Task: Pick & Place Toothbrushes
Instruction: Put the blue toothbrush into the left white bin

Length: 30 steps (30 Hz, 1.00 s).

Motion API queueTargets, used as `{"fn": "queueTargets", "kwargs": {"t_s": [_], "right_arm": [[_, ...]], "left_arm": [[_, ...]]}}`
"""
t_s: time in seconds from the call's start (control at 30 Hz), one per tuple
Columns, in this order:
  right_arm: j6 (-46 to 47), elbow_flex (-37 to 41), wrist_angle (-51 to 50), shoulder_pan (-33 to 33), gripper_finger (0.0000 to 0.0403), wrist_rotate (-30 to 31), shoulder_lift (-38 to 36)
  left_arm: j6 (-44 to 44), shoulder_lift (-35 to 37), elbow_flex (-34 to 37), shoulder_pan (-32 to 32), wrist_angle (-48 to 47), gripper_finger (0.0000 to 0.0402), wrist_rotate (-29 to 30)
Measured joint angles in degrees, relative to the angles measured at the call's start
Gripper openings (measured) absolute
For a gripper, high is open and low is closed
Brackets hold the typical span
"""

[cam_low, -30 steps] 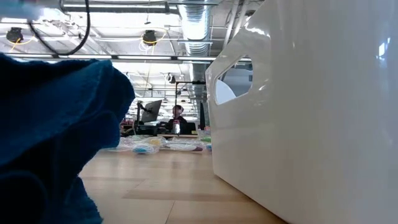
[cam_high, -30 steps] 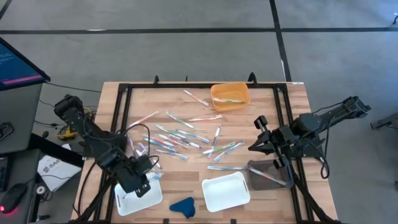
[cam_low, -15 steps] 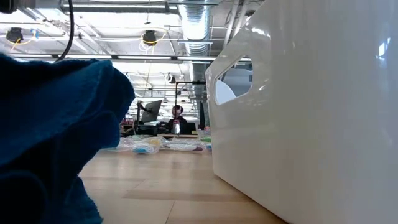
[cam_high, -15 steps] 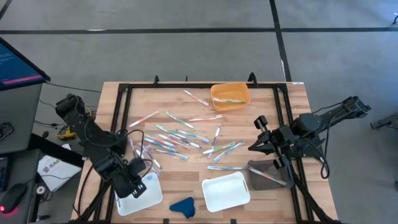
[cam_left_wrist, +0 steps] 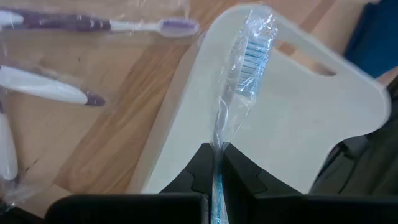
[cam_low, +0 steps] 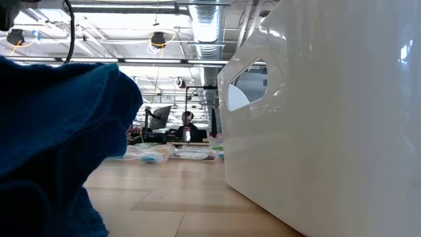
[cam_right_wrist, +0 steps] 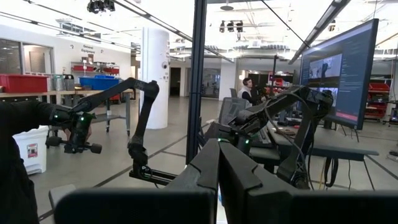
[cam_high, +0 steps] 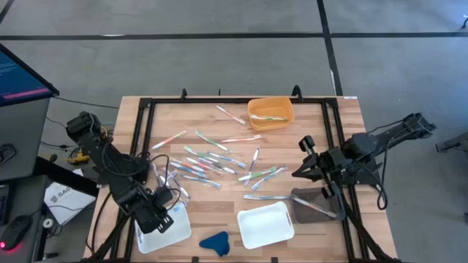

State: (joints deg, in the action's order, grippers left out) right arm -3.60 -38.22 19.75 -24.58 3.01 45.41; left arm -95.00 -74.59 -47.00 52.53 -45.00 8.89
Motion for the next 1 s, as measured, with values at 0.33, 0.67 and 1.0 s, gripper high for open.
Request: {"fn": "queueTargets", "kwargs": {"t_s": [0.33,0.67,1.0], "right_arm": [[0.0,0.0,0.0,0.0,0.0000,0.0,0.0],[0.0,0.0,0.0,0.0,0.0000,0.0,0.0],[0.0,0.0,0.0,0.0,0.0000,0.0,0.0]], "left_arm": [[1.2,-5.0,0.0,0.0,1.1,0.0006,-3.3],[1.7,-7.4,0.0,0.0,1.4,0.0006,-3.3],[3.2,-9.4,0.0,0.0,1.7,0.0006,-3.3]]}}
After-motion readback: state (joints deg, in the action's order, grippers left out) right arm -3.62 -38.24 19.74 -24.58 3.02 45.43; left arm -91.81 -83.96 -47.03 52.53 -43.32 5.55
